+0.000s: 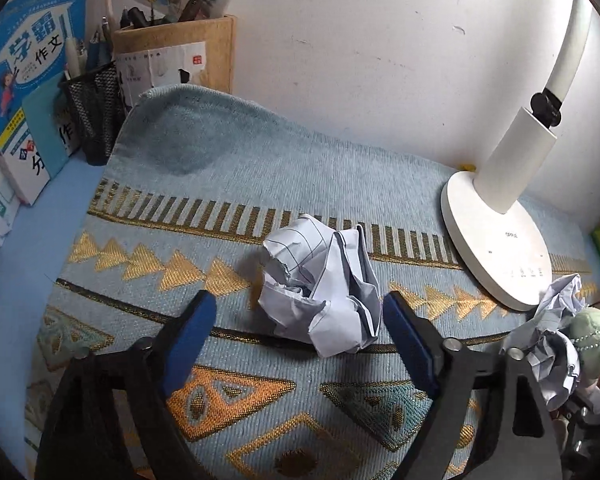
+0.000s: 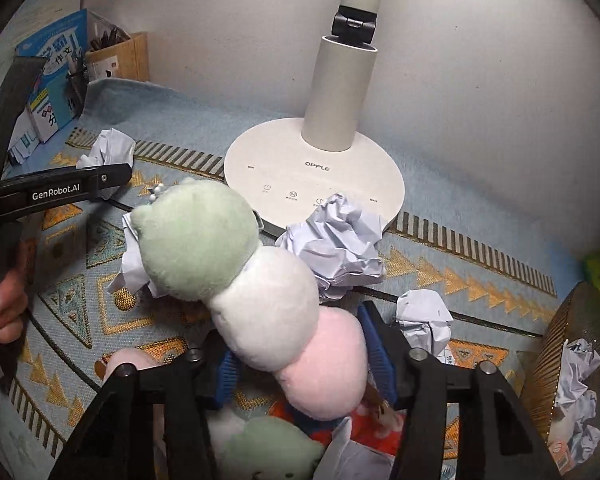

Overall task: Organize objects
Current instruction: 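Grasp the green-white-pink plush with the right tool while the left tool grasps a paper ball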

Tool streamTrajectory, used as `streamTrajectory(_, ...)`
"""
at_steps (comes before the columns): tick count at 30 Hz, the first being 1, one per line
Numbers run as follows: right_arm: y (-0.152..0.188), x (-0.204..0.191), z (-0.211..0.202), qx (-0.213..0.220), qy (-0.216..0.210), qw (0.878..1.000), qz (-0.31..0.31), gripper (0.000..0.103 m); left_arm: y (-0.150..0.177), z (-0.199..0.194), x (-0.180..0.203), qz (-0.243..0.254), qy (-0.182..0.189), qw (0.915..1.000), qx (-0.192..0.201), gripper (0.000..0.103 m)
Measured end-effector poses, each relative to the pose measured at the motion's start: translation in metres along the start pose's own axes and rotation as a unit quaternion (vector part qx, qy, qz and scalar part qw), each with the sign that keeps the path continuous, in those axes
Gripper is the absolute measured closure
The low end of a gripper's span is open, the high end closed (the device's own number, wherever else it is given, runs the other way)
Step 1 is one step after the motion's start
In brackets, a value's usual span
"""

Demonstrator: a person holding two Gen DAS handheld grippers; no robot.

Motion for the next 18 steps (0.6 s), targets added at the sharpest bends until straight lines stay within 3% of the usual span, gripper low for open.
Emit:
streamTrajectory(3,-0.006,0.002,-0.015,0.031,-0.014,0.999,0.021,0.058,0.001,-0.001,0.007,0.01,0.02,0.9997,0.003,0.055)
streamTrajectory(5,-0.014,0.003,-0.035,0.062,-0.035,0.997,0.035,0.074,0.003,-0.006,0.009,0.013,0.024,0.9995,0.012,0.057)
streamTrajectory(7,-0.024,0.003,-0.064,0.107,-0.062,0.991,0.046,0.074,0.003,-0.016,0.011,0.018,0.024,0.9992,0.025,0.058)
streamTrajectory(10,-0.031,0.0,-0.105,0.143,-0.061,0.987,0.041,0.074,0.007,-0.041,0.017,0.031,0.027,0.9981,0.045,0.058)
streamTrajectory(14,-0.013,-0.018,-0.15,0.137,-0.117,0.982,0.052,0.074,0.017,-0.089,0.025,0.046,0.034,0.996,0.069,0.058)
streamTrajectory(18,0.035,-0.046,-0.17,0.077,-0.201,0.974,0.069,0.073,0.043,-0.142,0.034,0.051,0.062,0.9933,0.083,0.058)
Point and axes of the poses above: each gripper's, at about its wrist camera, not at the fingertips, and z roughly the way its jaws point, x to its right, y to its underside, the point moved 10 cm from there along z, roughly the way its jaws point, and after that the axes turned 5 degrees about z, right-handed, at the moved point
